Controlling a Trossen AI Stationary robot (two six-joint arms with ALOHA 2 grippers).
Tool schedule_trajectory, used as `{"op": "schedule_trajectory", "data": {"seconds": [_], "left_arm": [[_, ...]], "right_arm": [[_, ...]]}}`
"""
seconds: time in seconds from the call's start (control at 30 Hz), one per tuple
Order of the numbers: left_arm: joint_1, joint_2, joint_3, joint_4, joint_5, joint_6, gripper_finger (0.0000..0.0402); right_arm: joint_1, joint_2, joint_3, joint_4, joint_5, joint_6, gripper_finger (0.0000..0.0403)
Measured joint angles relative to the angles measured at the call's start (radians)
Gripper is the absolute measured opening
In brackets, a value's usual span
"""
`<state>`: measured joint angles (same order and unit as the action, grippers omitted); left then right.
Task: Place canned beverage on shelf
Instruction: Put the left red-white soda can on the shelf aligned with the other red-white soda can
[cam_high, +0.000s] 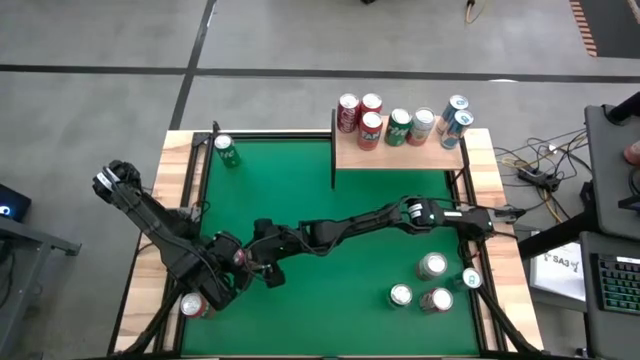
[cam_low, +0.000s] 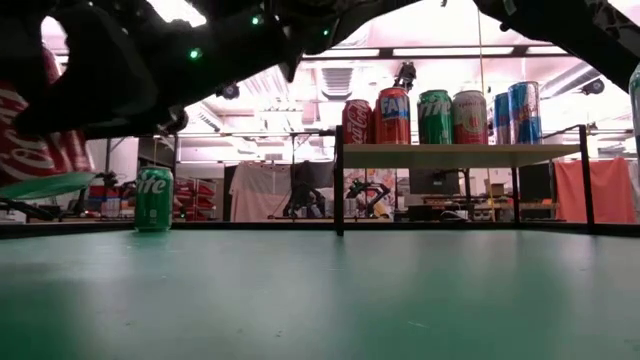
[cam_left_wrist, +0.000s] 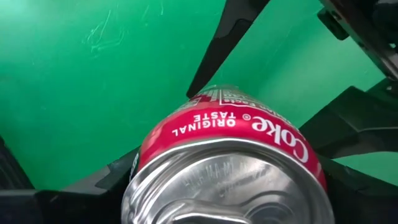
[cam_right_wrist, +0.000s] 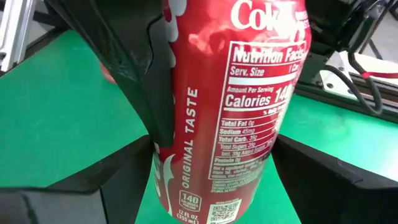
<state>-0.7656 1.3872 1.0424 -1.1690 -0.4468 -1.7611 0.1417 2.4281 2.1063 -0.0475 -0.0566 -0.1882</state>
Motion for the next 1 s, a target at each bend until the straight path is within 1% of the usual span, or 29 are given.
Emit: {"op": "schedule_trajectory", "data": {"seconds": [0.17, 0.47, 0.7, 0.83, 0.9, 1.0], "left_arm": [[0.0, 0.002, -0.001, 0.0, 0.013, -0.006, 0.0295], [0.002, 0.002, -0.021, 0.0, -0.002, 0.042, 0.0295], [0.0, 0.001, -0.079, 0.034, -0.03, 0.061, 0.0295], [0.0, 0.001, -0.091, 0.056, -0.032, 0.073, 0.0295], [0.0, 0.001, -0.092, 0.059, -0.033, 0.077, 0.0309], [0.0, -0.001, -0.093, 0.068, -0.051, 0.075, 0.0354]], "right_arm": [[-0.011, 0.019, -0.001, 0.061, -0.038, 0.008, 0.0305], [-0.023, 0.023, -0.002, 0.062, -0.026, 0.014, 0.0277], [-0.031, 0.025, -0.01, 0.05, -0.022, 0.044, 0.0284], [-0.031, 0.026, -0.017, 0.055, -0.021, 0.062, 0.0285], [-0.031, 0.026, -0.019, 0.059, -0.023, 0.072, 0.0284], [-0.031, 0.031, -0.02, 0.064, -0.018, 0.1, 0.0284]]}}
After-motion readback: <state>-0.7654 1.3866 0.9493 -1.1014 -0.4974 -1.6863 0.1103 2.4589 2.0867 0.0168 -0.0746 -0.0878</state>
